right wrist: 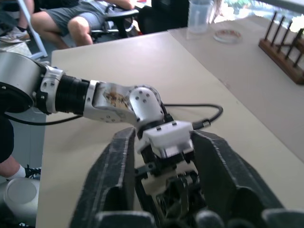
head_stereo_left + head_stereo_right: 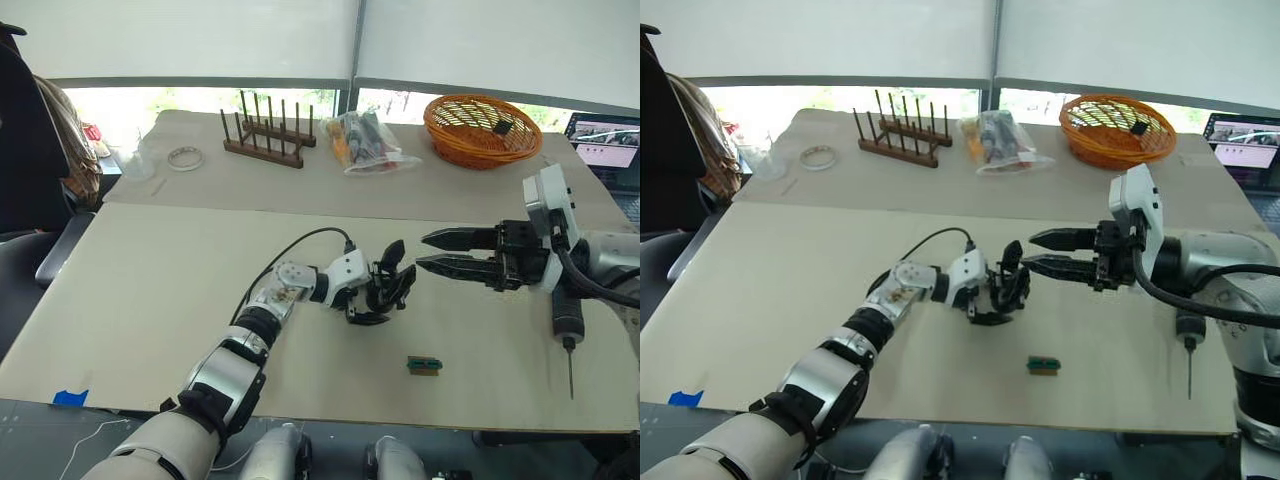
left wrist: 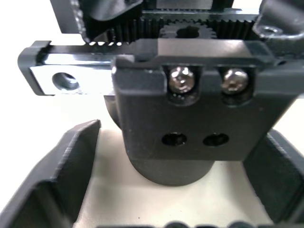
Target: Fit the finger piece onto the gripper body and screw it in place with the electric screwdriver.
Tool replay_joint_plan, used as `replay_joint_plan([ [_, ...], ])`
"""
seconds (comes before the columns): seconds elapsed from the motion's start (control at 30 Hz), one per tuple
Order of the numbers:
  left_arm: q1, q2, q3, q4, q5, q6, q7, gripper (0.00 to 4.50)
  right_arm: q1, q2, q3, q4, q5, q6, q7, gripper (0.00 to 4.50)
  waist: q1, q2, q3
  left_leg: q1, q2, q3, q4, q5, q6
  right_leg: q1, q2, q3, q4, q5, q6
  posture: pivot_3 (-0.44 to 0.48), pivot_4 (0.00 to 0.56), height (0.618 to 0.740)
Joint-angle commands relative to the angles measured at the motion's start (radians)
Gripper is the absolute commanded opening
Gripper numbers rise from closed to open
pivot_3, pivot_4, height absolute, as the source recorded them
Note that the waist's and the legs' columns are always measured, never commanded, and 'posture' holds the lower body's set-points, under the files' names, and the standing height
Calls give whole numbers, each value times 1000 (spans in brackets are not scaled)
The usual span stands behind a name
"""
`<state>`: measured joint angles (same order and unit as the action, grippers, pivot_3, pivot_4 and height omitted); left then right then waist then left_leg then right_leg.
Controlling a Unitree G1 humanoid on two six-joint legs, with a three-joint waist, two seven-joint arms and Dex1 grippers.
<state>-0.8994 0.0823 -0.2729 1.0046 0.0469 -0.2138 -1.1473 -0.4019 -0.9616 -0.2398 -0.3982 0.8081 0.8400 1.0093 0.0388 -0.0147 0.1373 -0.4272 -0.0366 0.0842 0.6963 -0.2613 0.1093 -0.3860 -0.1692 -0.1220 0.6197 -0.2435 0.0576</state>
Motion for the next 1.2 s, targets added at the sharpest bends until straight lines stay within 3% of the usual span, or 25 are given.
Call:
replay_joint_plan([
  [0.03,23,80,7,-83,-11,29,-82,4500,7,-77,-78,-27,-1,123,-113,3566,-5,0,0,0,0,0,0,0,0,-1,0,0,0,0,0,0,150,740],
  [0.13,92,201,32,-324,-93,150,-213,4500,15,-165,-110,9,-29,339,-259,4477,-14,1,1,0,1,1,-1,1,0,-1,0,-1,0,0,0,0,150,740],
  [0.3,256,460,73,-881,-306,478,-399,4500,44,-254,-191,126,-110,657,-408,4477,-25,6,4,-2,1,0,0,1,-1,0,0,-1,-4,0,-1,0,150,740],
  [0.37,283,531,104,-1051,-402,615,-406,4500,61,-287,-199,182,-129,721,-412,4477,-24,10,8,-3,0,0,0,1,-1,1,2,-1,-6,0,0,0,150,740],
  [0.47,264,564,154,-1199,-510,762,-338,4500,33,-298,-148,283,-169,753,-436,4477,-24,16,11,-2,-1,-1,1,1,-1,1,4,-1,-8,1,1,0,150,740],
  [0.7,212,588,225,-1364,-680,932,-227,4500,-64,-267,77,609,-316,551,-423,4477,-33,20,13,5,-1,1,-2,5,6,9,9,2,-7,-1,3,0,150,740],
  [1.07,194,635,217,-1408,-721,909,-191,4500,-255,-154,343,1021,-521,220,-231,4477,-36,22,15,6,0,2,-2,7,4,11,13,4,-9,-1,4,0,150,740],
  [1.1,188,634,214,-1403,-722,908,-190,4500,-274,-138,351,1052,-537,194,-222,3967,-38,22,15,6,0,2,-2,7,4,11,14,5,-9,-1,4,0,150,740],
  [1.2,176,640,201,-1394,-717,902,-195,4500,-311,-139,391,1067,-561,166,-113,3077,-42,23,15,6,1,2,-2,7,4,12,15,6,-9,-1,4,0,150,740],
])
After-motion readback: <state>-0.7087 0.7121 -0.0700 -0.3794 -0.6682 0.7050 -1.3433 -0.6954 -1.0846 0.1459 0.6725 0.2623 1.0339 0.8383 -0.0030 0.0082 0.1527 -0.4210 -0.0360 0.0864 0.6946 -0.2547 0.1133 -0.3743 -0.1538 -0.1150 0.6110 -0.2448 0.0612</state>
